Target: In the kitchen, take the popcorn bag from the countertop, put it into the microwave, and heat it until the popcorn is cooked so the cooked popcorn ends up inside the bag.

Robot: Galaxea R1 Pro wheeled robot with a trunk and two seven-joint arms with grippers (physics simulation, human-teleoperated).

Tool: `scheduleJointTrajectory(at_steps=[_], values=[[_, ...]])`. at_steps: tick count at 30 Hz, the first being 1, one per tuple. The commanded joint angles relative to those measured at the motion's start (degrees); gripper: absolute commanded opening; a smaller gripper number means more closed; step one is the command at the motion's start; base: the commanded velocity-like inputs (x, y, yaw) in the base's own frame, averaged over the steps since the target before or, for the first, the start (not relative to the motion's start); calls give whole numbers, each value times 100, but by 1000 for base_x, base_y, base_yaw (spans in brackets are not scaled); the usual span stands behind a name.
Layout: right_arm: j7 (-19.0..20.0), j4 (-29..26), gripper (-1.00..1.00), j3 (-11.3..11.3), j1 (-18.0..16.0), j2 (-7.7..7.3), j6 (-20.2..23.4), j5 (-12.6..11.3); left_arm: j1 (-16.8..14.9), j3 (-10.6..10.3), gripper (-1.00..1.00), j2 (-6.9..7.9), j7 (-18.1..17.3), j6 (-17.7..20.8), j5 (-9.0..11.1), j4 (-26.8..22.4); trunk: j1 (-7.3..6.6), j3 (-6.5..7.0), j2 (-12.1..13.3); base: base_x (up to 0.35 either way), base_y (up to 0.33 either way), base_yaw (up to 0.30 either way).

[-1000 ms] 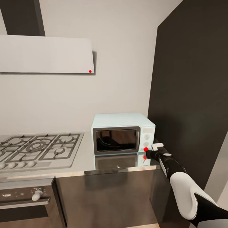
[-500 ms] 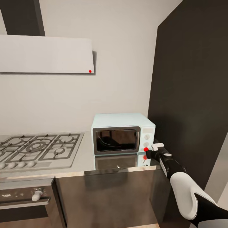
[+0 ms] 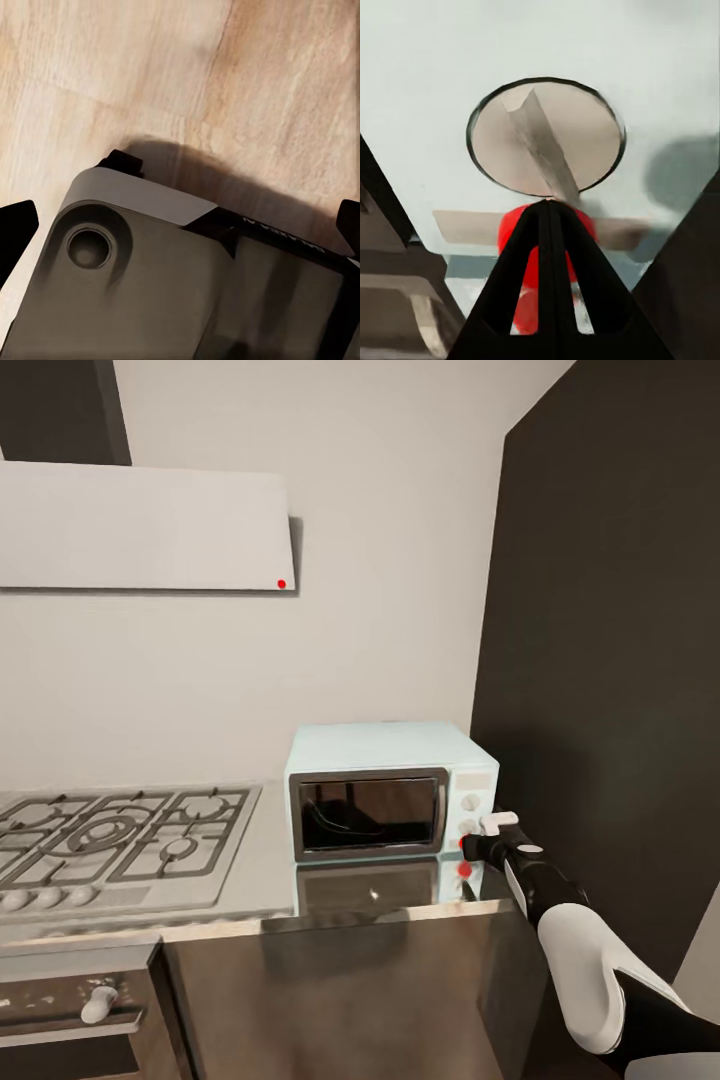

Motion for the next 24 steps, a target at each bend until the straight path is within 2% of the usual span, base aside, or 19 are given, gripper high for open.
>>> scheduleJointTrajectory(at_steps=[1, 3, 12, 24], values=[[22, -11, -100, -34, -7, -12, 24, 24, -3, -48, 100, -1, 21, -13, 43, 0, 2, -8, -4, 199, 0, 0], [1, -8, -100, -34, -8, -61, 22, 23, -3, -48, 100, -3, 21, -13, 46, 0, 2, -8, -4, 198, 0, 0], [4, -4, -100, -30, -7, -72, 20, 22, -3, -48, 100, -5, 21, -20, 43, 0, 2, -8, -4, 90, 0, 0], [43, -12, -100, -25, -9, -72, 34, 51, -3, -48, 100, -14, 29, -22, 43, 0, 2, -8, -4, -319, 0, 0]])
